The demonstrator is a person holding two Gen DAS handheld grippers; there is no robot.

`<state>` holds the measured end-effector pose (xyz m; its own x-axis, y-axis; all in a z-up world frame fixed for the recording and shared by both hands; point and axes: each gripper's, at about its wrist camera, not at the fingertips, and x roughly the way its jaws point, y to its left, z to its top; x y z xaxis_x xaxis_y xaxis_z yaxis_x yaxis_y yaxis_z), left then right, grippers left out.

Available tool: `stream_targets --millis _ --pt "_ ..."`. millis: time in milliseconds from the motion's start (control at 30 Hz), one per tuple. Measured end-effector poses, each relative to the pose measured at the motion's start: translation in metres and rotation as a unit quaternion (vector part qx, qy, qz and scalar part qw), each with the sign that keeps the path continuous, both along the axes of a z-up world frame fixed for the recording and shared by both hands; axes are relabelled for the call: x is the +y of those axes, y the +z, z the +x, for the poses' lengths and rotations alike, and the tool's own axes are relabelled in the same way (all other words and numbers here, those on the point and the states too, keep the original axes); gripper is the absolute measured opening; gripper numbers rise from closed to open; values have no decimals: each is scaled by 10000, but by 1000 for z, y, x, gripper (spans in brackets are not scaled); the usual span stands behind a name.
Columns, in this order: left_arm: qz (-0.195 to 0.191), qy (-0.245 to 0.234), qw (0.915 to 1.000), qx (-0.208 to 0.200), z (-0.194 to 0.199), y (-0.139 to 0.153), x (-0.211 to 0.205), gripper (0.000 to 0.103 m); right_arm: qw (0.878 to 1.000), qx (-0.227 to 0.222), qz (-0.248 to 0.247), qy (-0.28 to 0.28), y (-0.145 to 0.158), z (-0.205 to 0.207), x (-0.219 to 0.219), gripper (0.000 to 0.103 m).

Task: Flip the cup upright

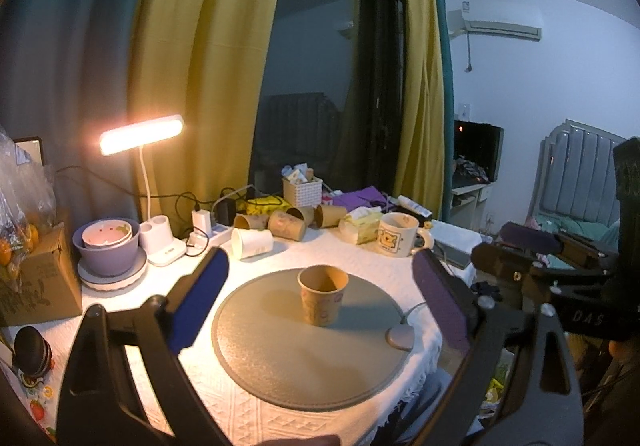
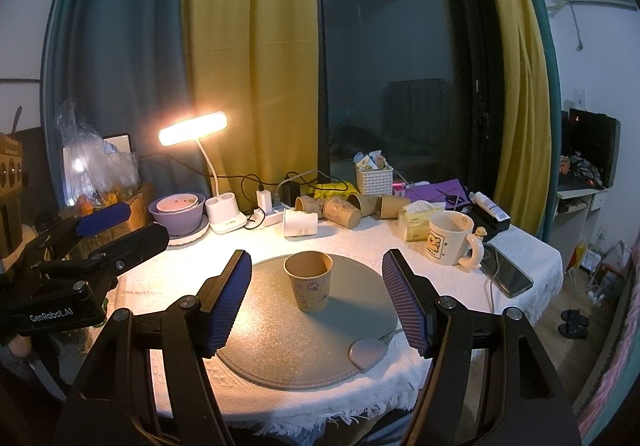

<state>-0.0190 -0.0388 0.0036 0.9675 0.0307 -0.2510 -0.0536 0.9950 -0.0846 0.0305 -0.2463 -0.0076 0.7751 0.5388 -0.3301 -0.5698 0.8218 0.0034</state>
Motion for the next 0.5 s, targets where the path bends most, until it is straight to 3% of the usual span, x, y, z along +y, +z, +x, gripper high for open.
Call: stream_targets --millis 500 --pt "-17 1 10000 -3 0 0 2 94 10000 -3 -23 43 0 0 5 71"
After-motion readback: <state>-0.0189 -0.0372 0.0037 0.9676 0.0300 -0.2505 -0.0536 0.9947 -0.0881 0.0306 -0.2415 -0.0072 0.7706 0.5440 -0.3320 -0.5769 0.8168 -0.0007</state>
